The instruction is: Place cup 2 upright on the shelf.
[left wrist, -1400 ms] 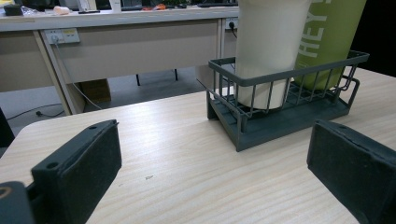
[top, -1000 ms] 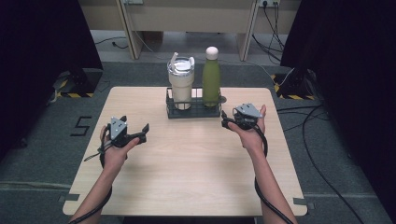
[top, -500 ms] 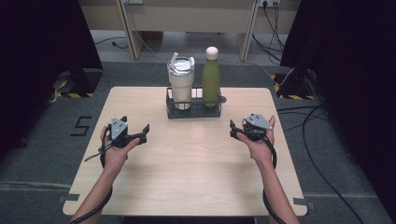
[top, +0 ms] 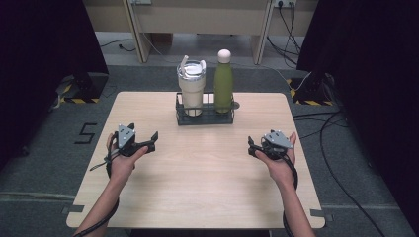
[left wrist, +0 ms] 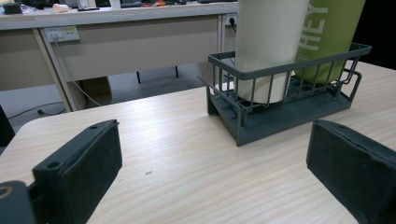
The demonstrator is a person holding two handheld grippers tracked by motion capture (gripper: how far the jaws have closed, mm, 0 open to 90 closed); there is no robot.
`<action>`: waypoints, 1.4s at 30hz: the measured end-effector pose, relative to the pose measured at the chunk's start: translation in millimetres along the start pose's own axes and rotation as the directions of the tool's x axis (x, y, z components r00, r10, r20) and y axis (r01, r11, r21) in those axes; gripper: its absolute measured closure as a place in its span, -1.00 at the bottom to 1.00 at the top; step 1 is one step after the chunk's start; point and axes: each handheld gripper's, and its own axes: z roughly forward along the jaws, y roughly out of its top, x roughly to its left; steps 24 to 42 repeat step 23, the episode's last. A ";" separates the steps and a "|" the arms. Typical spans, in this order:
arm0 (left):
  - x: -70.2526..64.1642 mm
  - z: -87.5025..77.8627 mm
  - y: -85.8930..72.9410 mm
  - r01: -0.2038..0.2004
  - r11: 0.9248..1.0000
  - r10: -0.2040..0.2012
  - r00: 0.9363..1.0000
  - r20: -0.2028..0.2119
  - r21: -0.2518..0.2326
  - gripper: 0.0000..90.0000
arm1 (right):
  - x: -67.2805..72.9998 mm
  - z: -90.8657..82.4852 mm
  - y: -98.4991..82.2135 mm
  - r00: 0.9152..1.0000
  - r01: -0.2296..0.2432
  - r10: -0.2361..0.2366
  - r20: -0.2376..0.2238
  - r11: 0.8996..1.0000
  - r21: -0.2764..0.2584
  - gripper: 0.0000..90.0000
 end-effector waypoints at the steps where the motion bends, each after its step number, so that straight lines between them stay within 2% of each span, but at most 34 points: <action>1: 0.2 -0.1 -0.1 0.000 1.000 0.000 1.000 0.000 0.000 -0.94 | -0.5 -0.7 -1.5 1.000 -0.002 0.002 -0.003 1.000 -0.001 -0.68; 8: 0.8 0.1 -1.2 -0.001 1.000 0.001 1.000 -0.002 0.003 -0.94 | -4.5 -5.6 -14.7 1.000 -0.024 0.024 0.007 1.000 -0.012 -0.68; 15: -0.9 1.6 -3.3 -0.003 1.000 0.003 1.000 0.001 0.012 -0.94 | -9.3 -8.6 -24.6 0.999 -0.032 0.032 0.022 0.999 0.005 -0.68; 19: -2.6 2.0 -3.3 -0.009 1.000 0.009 1.000 0.008 0.012 -0.93 | -10.8 -10.4 -25.0 0.999 -0.040 0.039 0.020 0.999 0.004 -0.68; 23: -3.5 2.3 -3.0 -0.012 1.000 0.012 1.000 0.012 0.012 -0.92 | -10.8 -10.8 -23.9 0.997 -0.078 0.078 -0.010 0.997 0.010 -0.68; 42: -3.5 2.3 -3.0 -0.012 1.000 0.012 1.000 0.012 0.012 -0.92 | -10.8 -10.8 -23.9 0.997 -0.078 0.078 -0.010 0.997 0.010 -0.68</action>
